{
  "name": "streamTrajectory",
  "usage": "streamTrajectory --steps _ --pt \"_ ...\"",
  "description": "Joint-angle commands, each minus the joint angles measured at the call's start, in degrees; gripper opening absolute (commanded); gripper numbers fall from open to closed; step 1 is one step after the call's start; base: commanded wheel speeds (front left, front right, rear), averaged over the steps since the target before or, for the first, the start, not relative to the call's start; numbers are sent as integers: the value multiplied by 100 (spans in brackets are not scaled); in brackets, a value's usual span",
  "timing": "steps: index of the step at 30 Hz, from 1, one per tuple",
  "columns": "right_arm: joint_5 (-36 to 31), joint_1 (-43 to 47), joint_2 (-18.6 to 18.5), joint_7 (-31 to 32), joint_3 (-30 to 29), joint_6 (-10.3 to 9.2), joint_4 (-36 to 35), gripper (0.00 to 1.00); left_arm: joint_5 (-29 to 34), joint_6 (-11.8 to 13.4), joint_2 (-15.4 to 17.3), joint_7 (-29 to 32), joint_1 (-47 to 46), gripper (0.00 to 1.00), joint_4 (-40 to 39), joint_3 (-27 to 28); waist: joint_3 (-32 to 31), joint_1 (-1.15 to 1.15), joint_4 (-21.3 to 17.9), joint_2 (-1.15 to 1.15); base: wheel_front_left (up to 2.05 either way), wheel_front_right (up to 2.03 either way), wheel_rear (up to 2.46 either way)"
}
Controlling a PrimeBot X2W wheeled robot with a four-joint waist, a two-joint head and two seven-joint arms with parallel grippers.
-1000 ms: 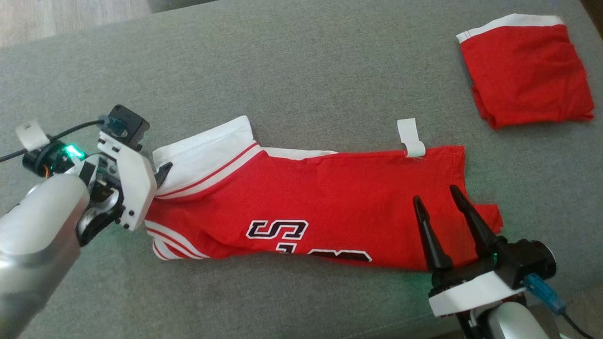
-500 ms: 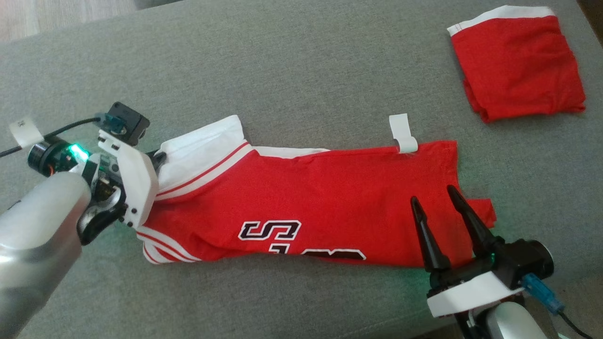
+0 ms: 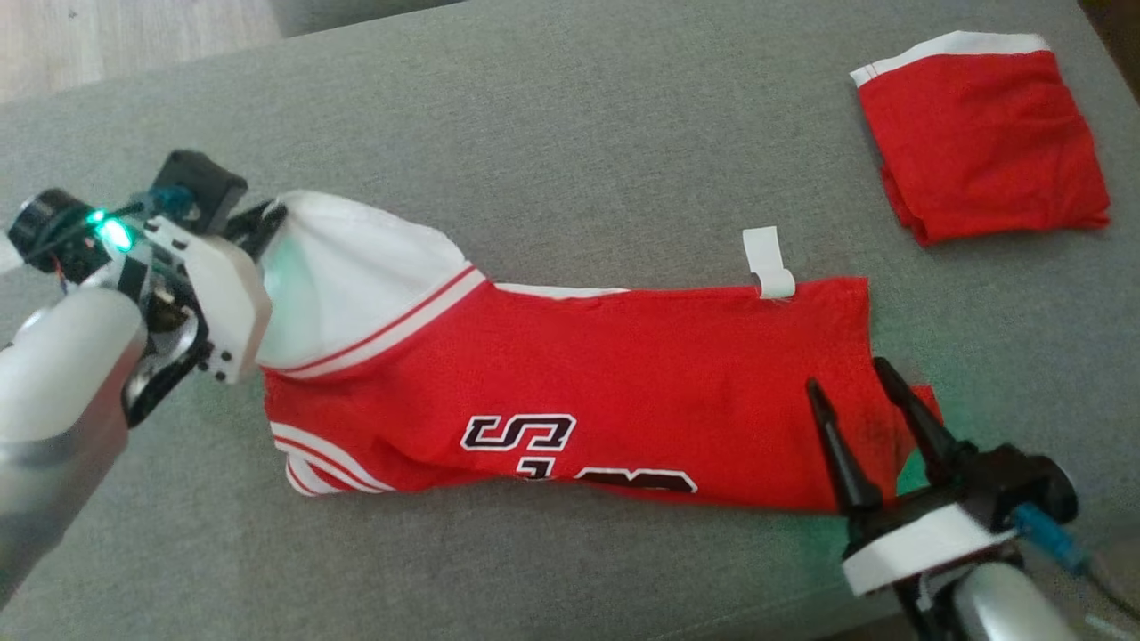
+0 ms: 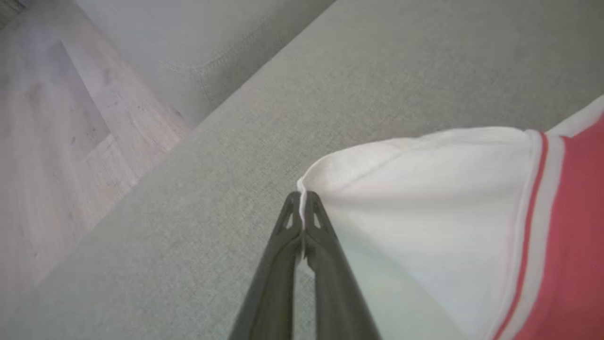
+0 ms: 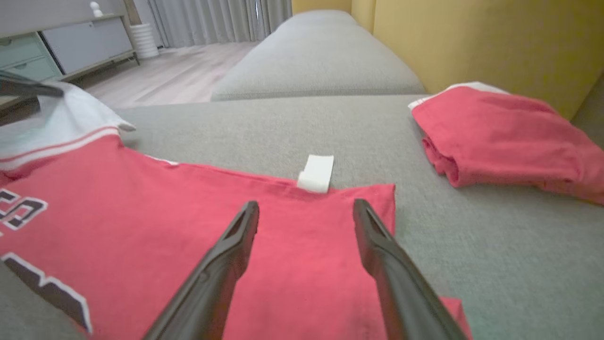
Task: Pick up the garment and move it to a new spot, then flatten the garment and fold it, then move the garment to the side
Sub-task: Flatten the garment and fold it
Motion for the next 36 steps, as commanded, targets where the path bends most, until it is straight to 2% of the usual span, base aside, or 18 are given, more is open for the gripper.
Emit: streamTrajectory --steps 1,6,10,15,18,25,27,28,31,32,36 --pt "107 -240 -173 -46 122 -4 -54 100 58 69 192 -99 -314 0 -39 321 -1 0 20 0 0 0 0" --pt "836 -995 -516 878 105 -4 484 100 159 85 97 -384 -429 0 116 332 31 0 50 0 0 0 0" --pt "1458 -1532 -654 1771 200 -4 851 100 226 76 9 -496 -511 0 225 292 64 0 102 0 0 0 0" --pt "1784 -1946 -785 2456 275 -4 1251 100 248 43 -87 -574 -608 0 321 245 111 0 198 0 0 0 0" --pt "1877 -2030 -777 2613 328 -4 1354 100 240 26 -124 -597 -646 0 357 222 128 0 239 0 0 0 0" --pt "2005 -2099 -771 2486 415 -4 1404 100 205 -6 -153 -655 -695 0 433 178 158 0 290 0 0 0 0" --pt "2015 -2119 -767 2432 433 -4 1444 87 197 -13 -164 -668 -705 0 453 162 161 0 301 0 0 0 0" --pt "2015 -2130 -769 2406 442 -4 1470 69 194 -16 -170 -677 -712 0 462 155 164 0 308 0 0 0 0" --pt "2029 -2168 -761 2342 461 -4 1577 36 190 -25 -183 -701 -740 0 482 134 181 0 336 0 0 0 0" --pt "2037 -2189 -759 2322 474 -4 1616 2 190 -29 -184 -709 -753 0 487 126 187 0 346 0 0 0 0" --pt "1990 -2307 -792 2035 459 -4 1770 0 192 -40 -190 -780 -795 0 498 103 194 0 394 0 0 0 0"
